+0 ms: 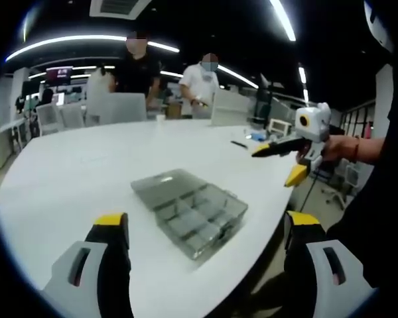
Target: Insert the divider into the dual guide fixture by aligning both edges with the guide slots and pushing it downward to the bottom, including one-sided entry, uneven engagement, binding, and posture correction.
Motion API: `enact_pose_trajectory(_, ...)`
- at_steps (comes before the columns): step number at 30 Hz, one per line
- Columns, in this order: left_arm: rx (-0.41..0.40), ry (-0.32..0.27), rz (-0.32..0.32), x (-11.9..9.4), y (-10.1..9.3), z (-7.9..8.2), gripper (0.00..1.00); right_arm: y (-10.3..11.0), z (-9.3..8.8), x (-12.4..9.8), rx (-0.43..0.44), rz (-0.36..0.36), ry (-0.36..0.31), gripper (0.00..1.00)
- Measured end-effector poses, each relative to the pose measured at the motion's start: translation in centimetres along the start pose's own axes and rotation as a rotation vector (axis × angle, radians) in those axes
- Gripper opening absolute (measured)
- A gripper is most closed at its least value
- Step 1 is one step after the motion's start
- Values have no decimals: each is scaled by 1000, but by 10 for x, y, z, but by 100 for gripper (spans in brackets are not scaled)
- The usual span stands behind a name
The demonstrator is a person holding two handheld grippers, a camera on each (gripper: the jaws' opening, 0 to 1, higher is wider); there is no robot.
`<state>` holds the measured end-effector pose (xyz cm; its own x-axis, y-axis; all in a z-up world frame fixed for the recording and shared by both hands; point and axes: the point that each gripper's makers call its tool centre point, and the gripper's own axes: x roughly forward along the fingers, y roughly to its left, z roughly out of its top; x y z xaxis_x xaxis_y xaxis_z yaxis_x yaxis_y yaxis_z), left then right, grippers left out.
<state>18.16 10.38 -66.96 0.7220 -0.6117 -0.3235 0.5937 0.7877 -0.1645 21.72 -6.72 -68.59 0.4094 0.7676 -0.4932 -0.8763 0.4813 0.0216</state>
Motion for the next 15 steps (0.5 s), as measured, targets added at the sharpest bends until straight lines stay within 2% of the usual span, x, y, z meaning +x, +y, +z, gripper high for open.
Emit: enact_pose_trajectory(15, -2, 3, -3, -1, 3, -2, 96, 0, 4, 4, -10, 1, 4, 81)
